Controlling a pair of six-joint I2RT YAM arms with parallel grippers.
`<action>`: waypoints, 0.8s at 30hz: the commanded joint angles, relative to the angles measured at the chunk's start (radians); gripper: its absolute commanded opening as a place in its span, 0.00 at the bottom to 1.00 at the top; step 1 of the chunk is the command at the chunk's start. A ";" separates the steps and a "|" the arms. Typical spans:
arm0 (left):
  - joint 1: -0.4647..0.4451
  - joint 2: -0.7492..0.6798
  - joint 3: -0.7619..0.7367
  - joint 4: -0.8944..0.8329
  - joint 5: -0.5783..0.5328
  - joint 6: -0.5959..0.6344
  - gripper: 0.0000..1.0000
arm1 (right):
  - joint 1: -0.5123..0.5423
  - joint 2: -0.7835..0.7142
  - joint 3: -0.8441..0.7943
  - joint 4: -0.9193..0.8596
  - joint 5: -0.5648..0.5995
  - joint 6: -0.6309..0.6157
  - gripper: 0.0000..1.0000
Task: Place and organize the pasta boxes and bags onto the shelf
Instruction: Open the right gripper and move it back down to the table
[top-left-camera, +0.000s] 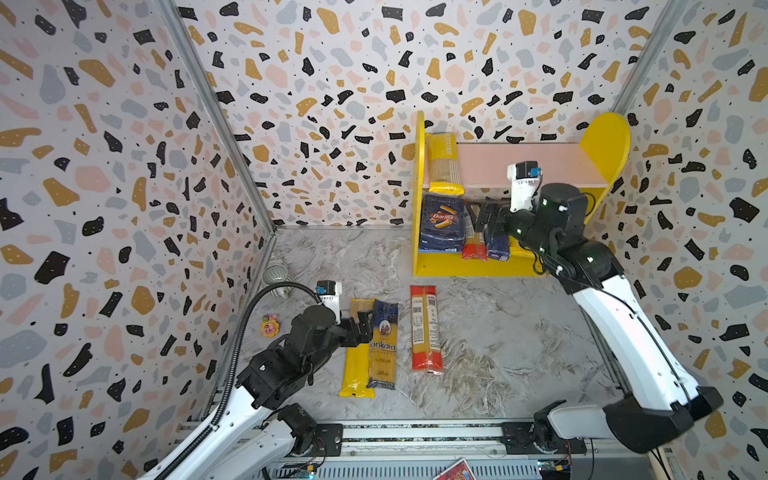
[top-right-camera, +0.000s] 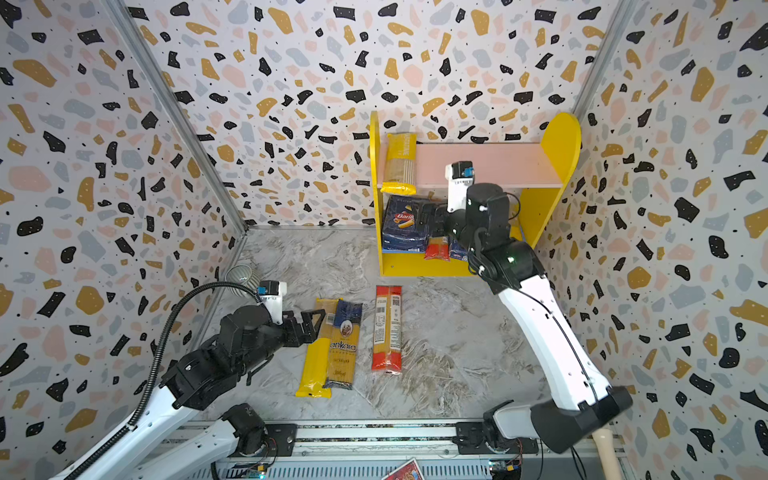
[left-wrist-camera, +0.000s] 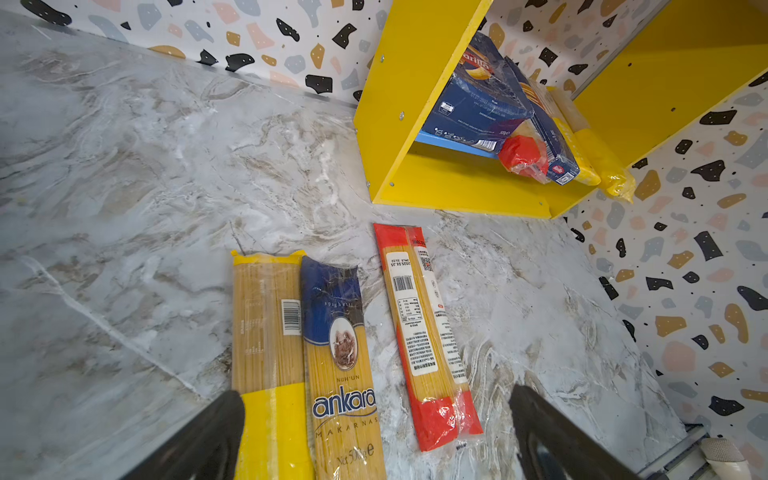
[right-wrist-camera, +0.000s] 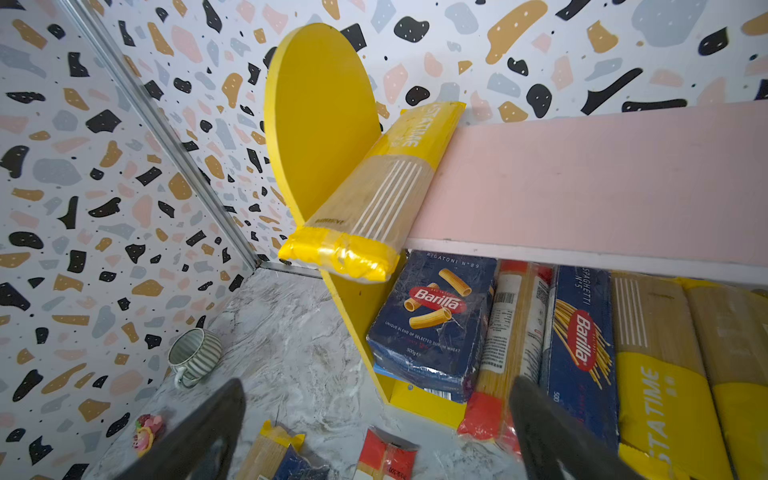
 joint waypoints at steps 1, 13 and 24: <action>0.005 -0.024 0.008 -0.025 -0.033 -0.007 0.99 | 0.063 -0.098 -0.143 0.017 0.065 0.025 0.99; 0.005 -0.028 0.028 -0.066 -0.094 -0.005 0.99 | 0.368 -0.309 -0.647 -0.014 0.190 0.200 0.99; 0.005 -0.023 -0.003 -0.032 -0.104 -0.003 0.99 | 0.559 -0.266 -0.924 0.125 0.214 0.379 0.99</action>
